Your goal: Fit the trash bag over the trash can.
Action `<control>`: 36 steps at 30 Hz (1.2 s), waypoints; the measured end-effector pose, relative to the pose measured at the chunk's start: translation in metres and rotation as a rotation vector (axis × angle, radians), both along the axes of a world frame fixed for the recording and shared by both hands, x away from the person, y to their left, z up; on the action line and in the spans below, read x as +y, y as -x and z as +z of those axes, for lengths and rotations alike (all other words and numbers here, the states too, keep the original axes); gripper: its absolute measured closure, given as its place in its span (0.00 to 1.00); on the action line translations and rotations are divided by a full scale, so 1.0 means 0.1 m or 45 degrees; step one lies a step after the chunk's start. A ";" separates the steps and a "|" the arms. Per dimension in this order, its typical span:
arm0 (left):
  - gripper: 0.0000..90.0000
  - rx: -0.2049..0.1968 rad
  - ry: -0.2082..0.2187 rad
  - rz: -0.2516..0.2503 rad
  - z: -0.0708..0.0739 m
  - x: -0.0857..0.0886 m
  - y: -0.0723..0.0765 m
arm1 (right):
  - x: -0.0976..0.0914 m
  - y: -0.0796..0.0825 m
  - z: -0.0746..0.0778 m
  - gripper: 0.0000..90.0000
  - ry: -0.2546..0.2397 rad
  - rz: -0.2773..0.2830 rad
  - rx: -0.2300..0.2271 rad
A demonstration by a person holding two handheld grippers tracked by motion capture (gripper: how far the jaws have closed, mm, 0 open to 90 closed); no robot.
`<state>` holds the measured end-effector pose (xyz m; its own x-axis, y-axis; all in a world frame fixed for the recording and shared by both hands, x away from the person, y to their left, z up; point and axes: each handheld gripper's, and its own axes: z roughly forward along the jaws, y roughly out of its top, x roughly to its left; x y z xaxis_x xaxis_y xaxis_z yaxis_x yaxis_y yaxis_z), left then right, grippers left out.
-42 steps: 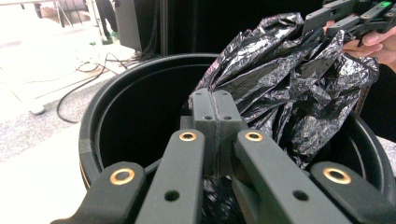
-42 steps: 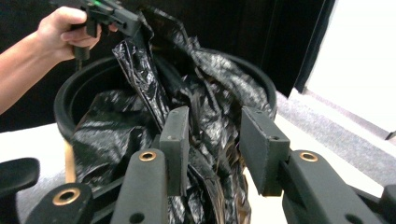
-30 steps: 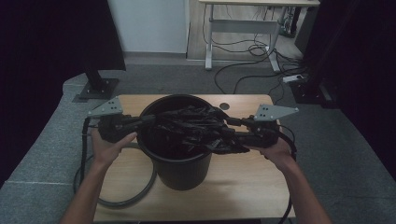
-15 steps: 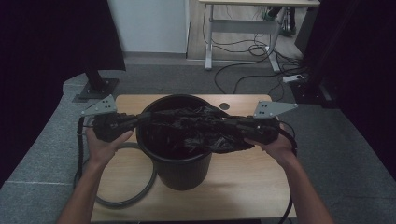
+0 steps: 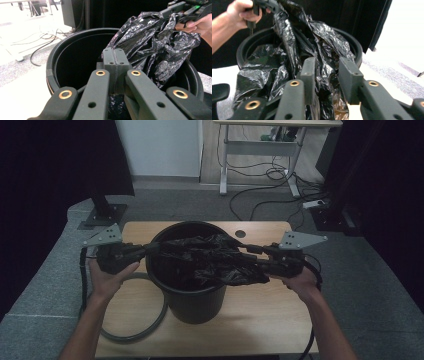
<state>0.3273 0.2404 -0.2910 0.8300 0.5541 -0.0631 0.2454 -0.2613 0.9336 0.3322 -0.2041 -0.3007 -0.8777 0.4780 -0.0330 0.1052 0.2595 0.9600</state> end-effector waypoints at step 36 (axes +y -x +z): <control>1.00 0.008 -0.016 0.002 -0.01 -0.04 0.02 | -0.07 0.53 -0.18 0.73 -0.002 0.141 -0.008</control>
<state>0.3258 0.2366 -0.2921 0.8286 0.5564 -0.0616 0.2519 -0.2723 0.9287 0.2794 -0.2113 -0.3182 -0.9249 0.3782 -0.0384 0.0697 0.2679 0.9609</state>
